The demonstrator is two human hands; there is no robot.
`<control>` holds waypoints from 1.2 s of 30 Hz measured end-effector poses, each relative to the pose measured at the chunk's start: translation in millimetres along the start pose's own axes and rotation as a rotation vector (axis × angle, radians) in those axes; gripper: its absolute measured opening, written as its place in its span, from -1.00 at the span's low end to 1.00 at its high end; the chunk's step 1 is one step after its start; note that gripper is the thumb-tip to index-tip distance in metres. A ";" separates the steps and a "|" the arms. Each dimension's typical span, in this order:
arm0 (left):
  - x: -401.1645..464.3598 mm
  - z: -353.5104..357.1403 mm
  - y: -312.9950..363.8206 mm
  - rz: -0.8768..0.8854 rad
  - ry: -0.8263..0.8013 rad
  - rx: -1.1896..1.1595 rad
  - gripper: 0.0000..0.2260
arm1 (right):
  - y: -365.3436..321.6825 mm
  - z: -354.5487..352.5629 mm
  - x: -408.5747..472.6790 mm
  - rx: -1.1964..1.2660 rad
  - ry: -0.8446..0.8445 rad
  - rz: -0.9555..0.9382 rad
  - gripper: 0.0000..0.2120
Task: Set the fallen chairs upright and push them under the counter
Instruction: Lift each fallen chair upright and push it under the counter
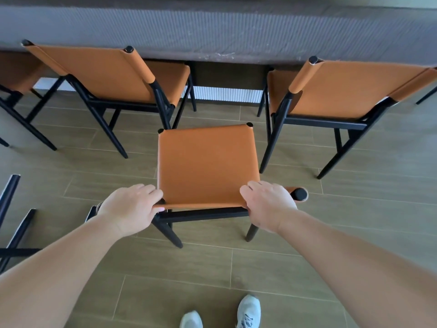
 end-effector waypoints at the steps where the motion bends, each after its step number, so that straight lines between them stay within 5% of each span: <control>1: 1.9 1.5 0.4 -0.006 -0.031 -0.007 -0.82 | 0.6 -0.2 0.1 0.013 -0.003 0.005 -0.85; 23: 30.6 -19.3 10.0 0.128 0.052 0.004 -0.70 | 16.2 6.9 -21.5 0.169 0.063 0.154 -0.79; 36: 33.5 -16.6 -12.5 0.188 0.153 -0.007 -0.75 | 3.3 -9.4 0.5 -0.095 0.144 0.076 -0.61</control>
Point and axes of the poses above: each hand's wrist, its own x-axis towards the middle knuckle, its own z-axis out of the palm, y = z × x, the point moved 5 cm from there along x, towards the middle knuckle, and after that the axes turned 12 degrees about -y, right-handed, at the moved point
